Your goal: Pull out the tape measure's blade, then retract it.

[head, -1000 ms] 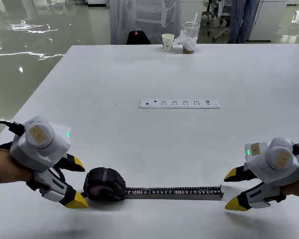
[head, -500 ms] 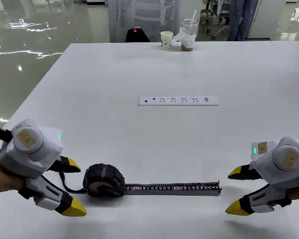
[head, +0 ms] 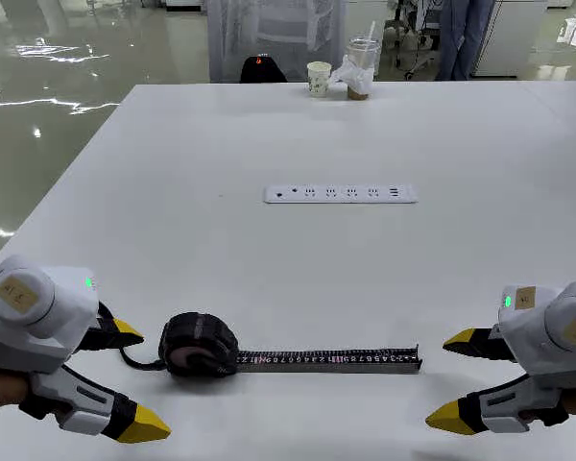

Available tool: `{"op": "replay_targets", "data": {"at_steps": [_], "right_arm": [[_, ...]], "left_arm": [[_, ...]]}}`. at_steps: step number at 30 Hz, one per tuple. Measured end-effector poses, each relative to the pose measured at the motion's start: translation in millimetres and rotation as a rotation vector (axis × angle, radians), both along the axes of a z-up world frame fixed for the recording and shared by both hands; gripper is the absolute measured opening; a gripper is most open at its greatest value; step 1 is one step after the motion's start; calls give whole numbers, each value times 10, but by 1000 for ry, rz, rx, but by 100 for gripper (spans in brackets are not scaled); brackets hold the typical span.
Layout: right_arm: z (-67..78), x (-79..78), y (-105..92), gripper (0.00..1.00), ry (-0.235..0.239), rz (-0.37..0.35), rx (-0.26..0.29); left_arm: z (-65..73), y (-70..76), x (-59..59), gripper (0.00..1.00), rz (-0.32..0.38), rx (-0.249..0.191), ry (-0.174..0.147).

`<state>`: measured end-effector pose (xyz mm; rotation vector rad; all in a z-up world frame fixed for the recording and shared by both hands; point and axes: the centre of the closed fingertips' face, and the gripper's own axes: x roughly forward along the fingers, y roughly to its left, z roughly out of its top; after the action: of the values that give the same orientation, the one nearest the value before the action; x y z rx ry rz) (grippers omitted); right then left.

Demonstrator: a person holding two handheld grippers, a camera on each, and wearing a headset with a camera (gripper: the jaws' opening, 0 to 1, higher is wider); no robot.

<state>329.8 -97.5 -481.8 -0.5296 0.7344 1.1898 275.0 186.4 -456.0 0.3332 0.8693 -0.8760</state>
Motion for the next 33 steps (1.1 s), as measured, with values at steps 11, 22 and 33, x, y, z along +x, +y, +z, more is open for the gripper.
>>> {"op": "replay_targets", "data": {"at_steps": [11,22,33], "right_arm": [[38,-193,71,63,-9,-75,51],[126,-345,147,69,-28,-157,99],[219,-498,215,79,-37,-251,161]], "left_arm": [[44,-35,-98,78,103,-51,-43],[66,-116,-235,83,205,-102,-84],[134,-155,-350,90,315,-138,-148]]}}
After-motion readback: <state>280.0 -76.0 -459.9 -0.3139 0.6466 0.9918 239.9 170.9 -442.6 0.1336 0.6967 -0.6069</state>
